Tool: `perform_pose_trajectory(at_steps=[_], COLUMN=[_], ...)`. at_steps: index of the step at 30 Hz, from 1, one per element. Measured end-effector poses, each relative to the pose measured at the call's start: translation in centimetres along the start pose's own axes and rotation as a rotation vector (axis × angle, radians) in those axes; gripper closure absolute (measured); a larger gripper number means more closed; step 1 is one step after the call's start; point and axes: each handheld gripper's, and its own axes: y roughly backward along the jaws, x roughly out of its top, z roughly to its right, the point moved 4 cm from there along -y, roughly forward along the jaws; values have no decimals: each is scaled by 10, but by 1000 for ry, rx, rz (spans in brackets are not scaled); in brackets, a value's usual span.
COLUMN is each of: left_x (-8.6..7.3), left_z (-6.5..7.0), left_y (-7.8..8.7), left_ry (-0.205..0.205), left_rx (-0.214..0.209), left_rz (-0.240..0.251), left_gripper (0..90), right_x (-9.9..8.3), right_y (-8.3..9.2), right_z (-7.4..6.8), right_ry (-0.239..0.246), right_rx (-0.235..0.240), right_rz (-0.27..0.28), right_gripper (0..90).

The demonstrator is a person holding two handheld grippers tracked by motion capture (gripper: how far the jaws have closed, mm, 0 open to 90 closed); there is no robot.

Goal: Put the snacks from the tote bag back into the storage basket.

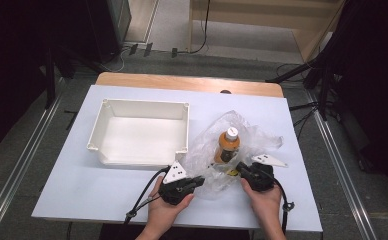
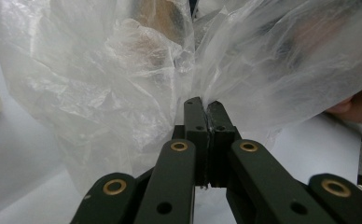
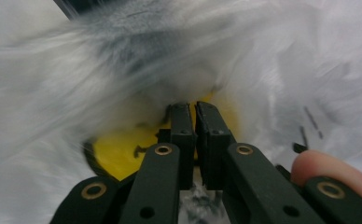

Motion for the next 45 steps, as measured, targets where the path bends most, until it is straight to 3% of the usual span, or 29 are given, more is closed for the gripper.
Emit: perform_pose_trajectory(at_steps=[1, 4, 7, 9, 11, 14, 16, 17, 20, 25, 29, 30, 32, 33, 38, 39, 40, 42, 45], left_x=[0, 0, 0, 0, 0, 0, 1, 1, 0, 0, -1, -1, -1, -1, 0, 0, 0, 0, -1], left_z=[0, -1, -1, -1, -1, 0, 0, 0, 0, 0, 0, 0, 0, 0, 0, 0, 0, 0, 0], left_y=[0, 0, 0, 1, 1, 0, -1, -2, -2, -3, -5, -5, -5, -5, -6, -6, -6, -7, -7], left_ry=[-1, 1, 1, 1, -1, -2, -3, -1, -1, 2, -2, -1, 3, 3, 1, 0, 0, -1, -3], left_rx=[0, 1, -1, -3, -1, 1, 1, 1, 4, 9, 15, 15, 16, 15, 21, 22, 24, 28, 29], left_rz=[0, 0, 3, 4, 5, 6, 0, -2, -12, -24, -46, -50, -48, -47, -43, -44, -47, -52, -63], left_gripper=[900, 900, 900, 900, 900, 900, 900, 900, 900, 900, 900, 900, 900, 900, 900, 900, 900, 900, 900], right_x=[-3, -1, 1, 7, 15, 27, 38, 41, 42, 21, 6, 4, 3, 6, 25, 33, 36, 41, 37], right_y=[-6, -7, 2, 20, 42, 69, 83, 83, 67, 24, 0, -2, -1, 5, 51, 62, 66, 66, 47], right_z=[-1, -6, -6, -2, 2, -1, -9, -12, -18, -13, -7, -6, -4, -4, -6, -9, -12, -18, -21], right_ry=[16, 68, 53, 38, 37, 46, 63, 66, 58, -5, -2, -2, 4, 1, 4, 2, 11, 29, 27], right_rx=[-31, -68, -17, -10, -53, -62, -20, -3, 24, 10, -15, -28, -48, -43, -47, -34, -21, 12, 10], right_rz=[-52, -57, -2, 77, 166, 291, 372, 381, 334, 143, -22, -38, -28, 9, 260, 330, 355, 373, 314], right_gripper=[893, 876, 830, 823, 828, 833, 826, 816, 805, 815, 813, 813, 813, 811, 809, 808, 803, 783, 773])
